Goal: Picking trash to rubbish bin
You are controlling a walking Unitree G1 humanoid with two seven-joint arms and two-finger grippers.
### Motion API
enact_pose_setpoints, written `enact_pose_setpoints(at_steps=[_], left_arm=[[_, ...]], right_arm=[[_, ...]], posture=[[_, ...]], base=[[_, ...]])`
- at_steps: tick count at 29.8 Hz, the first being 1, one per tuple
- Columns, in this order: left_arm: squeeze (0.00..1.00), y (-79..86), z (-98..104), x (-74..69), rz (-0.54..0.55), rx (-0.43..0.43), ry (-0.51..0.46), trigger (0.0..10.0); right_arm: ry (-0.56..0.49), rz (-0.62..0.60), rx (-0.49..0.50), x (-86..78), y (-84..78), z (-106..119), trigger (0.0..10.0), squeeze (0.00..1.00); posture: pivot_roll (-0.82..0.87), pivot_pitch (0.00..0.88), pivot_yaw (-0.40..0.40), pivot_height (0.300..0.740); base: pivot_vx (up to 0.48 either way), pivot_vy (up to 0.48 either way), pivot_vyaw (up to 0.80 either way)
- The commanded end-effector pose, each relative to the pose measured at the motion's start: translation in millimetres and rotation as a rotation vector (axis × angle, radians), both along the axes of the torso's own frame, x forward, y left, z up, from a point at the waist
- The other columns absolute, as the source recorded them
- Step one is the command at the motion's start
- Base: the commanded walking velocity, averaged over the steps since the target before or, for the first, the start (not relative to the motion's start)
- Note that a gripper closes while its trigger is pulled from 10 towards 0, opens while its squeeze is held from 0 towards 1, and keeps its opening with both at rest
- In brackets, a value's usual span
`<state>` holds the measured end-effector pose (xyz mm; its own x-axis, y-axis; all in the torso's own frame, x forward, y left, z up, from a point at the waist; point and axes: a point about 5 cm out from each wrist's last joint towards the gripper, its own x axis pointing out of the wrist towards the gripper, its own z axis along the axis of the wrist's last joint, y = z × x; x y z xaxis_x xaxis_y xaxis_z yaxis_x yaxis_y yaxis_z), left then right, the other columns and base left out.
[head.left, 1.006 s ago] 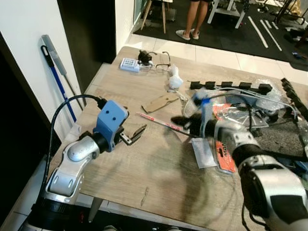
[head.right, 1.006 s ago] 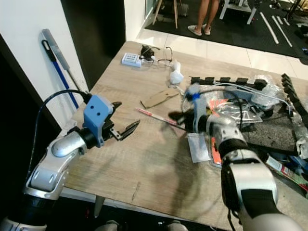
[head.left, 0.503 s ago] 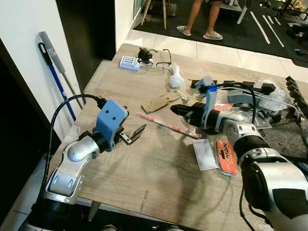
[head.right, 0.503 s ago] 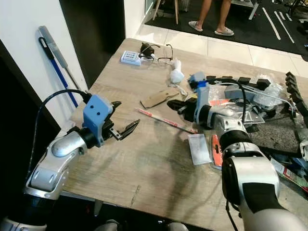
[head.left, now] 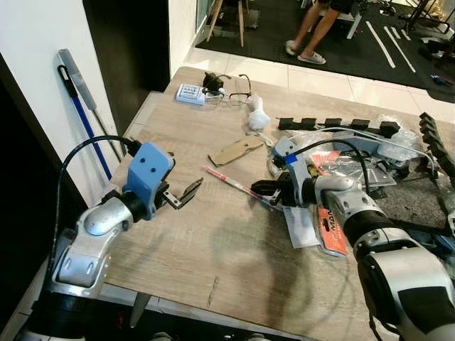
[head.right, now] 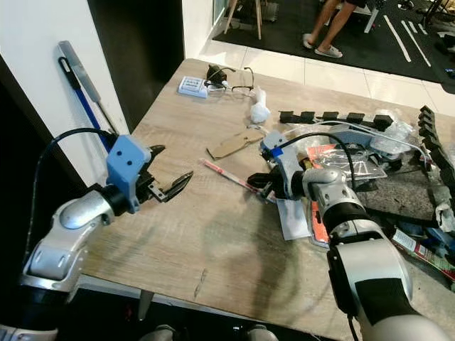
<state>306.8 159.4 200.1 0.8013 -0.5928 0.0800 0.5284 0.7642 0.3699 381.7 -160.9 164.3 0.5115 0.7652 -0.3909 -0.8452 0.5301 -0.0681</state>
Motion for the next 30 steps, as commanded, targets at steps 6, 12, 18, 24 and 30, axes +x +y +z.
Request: enact_pose_setpoints(at_steps=[6, 12, 18, 24, 30], left_arm=[[0.0, 20.0, 6.8, 0.3, 0.083, 0.001, -0.035, 10.0], [0.0, 20.0, 7.6, 0.1, 0.079, 0.001, -0.036, 10.0], [0.0, 15.1, 5.2, -1.0, 0.064, 0.001, -0.031, 10.0], [0.0, 9.3, 4.5, 0.0, 0.052, -0.002, -0.033, 10.0], [0.0, 7.5, 4.4, -0.4, 0.051, -0.009, -0.035, 10.0]], right_arm=[[0.078, 0.105, 0.099, -6.7, 15.1, -6.2, 10.0, 0.0], [0.103, 0.194, 0.106, -12.9, 28.4, -13.6, 10.0, 0.0], [0.143, 0.309, 0.139, -22.1, 46.5, -21.0, 10.0, 0.0], [0.125, 0.336, 0.202, -23.2, 59.7, -16.6, 10.0, 0.0], [0.0, 0.233, 0.286, -9.4, 55.2, 11.6, 10.0, 0.0]], posture=[[0.02, 0.183, -0.079, 0.74], [0.02, 0.183, -0.08, 0.74], [0.02, 0.183, -0.08, 0.74], [0.02, 0.182, -0.078, 0.74], [0.02, 0.181, -0.084, 0.74]], base=[[0.0, 0.0, 0.0], [0.0, 0.0, 0.0], [0.0, 0.0, 0.0], [0.0, 0.0, 0.0], [0.0, 0.0, 0.0]])
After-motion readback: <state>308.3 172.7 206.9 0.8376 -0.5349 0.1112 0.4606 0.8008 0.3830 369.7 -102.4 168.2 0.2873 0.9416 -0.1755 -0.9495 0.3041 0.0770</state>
